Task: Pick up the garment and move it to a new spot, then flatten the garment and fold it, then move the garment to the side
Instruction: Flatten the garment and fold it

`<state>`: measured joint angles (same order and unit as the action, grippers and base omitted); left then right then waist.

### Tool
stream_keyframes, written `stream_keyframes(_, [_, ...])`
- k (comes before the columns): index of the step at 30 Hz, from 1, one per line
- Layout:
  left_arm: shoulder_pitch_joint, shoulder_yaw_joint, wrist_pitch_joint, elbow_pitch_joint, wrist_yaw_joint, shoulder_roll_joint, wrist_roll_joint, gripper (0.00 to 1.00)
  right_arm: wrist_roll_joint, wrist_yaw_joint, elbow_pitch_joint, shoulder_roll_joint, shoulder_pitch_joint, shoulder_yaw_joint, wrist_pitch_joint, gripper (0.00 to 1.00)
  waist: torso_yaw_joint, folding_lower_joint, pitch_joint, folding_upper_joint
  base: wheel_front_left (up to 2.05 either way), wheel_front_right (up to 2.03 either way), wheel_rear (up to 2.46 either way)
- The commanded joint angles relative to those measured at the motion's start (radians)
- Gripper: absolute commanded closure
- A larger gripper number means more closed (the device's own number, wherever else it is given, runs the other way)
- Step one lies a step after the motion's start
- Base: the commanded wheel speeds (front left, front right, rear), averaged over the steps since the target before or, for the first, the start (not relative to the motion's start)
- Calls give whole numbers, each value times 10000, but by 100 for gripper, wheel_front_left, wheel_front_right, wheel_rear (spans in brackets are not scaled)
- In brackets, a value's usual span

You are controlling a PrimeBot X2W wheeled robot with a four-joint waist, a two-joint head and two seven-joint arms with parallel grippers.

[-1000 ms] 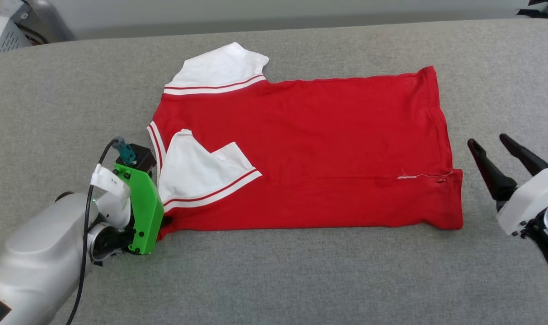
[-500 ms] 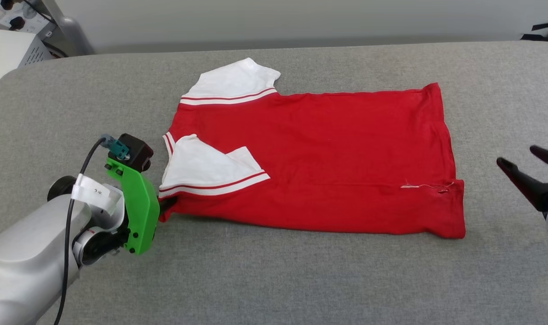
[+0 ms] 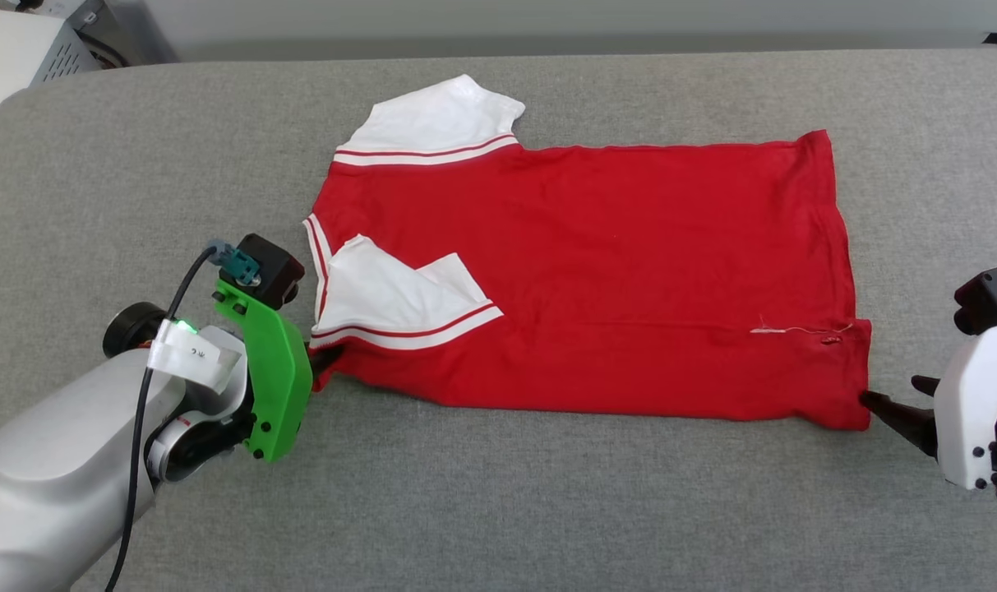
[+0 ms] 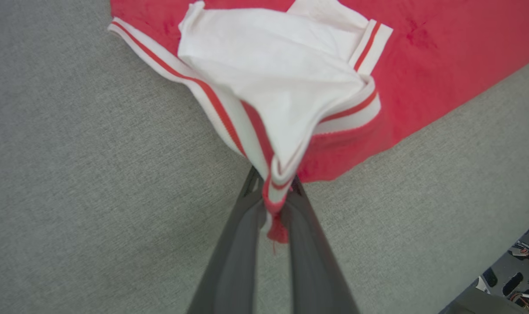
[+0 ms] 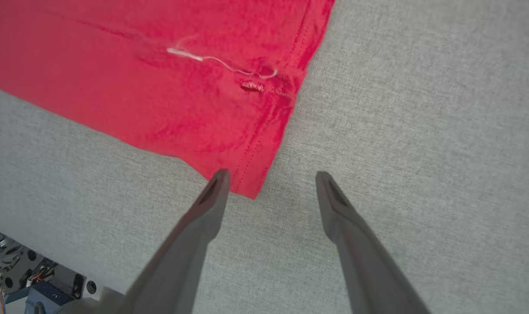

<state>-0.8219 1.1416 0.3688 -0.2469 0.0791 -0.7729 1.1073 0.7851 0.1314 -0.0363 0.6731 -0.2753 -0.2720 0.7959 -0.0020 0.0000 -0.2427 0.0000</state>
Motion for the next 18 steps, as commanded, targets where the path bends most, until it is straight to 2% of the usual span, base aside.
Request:
stream_keyframes(1, [-153,-18,-81,42,-60,-43,-75,100,-71,-7,-259,-130,-247,-71,-154,0,129,0,-220,0,0,0,0])
stream_keyframes(2, [-275,-26,-143,85,-51,6,-181,100,-36,-7,-1188,-535,-660,-373,-518,0,289,0,-521,0,0,0,0])
stream_keyframes(3, [-297,-29,-171,73,-43,11,-205,100,-64,-7,-1408,-611,-751,-532,-613,0,308,0,-586,0,0,0,0])
stream_keyframes(4, [-340,-6,-230,7,-22,46,-286,100,-139,-7,-1978,-751,-849,-1115,-766,0,363,0,-718,0,0,0,0])
stream_keyframes(10, [-278,36,-426,-269,45,221,-299,100,137,-7,-2788,-906,-760,-2261,-1178,2,399,0,-760,0,0,0,0])
stream_keyframes(11, [-249,41,-465,-321,59,237,-289,100,191,-7,-2835,-895,-777,-2355,-1315,75,388,0,-740,0,0,0,0])
stream_keyframes(12, [-204,45,-519,-389,75,252,-269,100,239,-7,-2877,-854,-807,-2453,-1528,100,366,0,-698,0,0,0,0])
stream_keyframes(18, [204,66,-895,-748,141,266,-118,100,369,-7,-2895,-442,-912,-2583,-2652,100,227,0,-130,0,0,0,0])
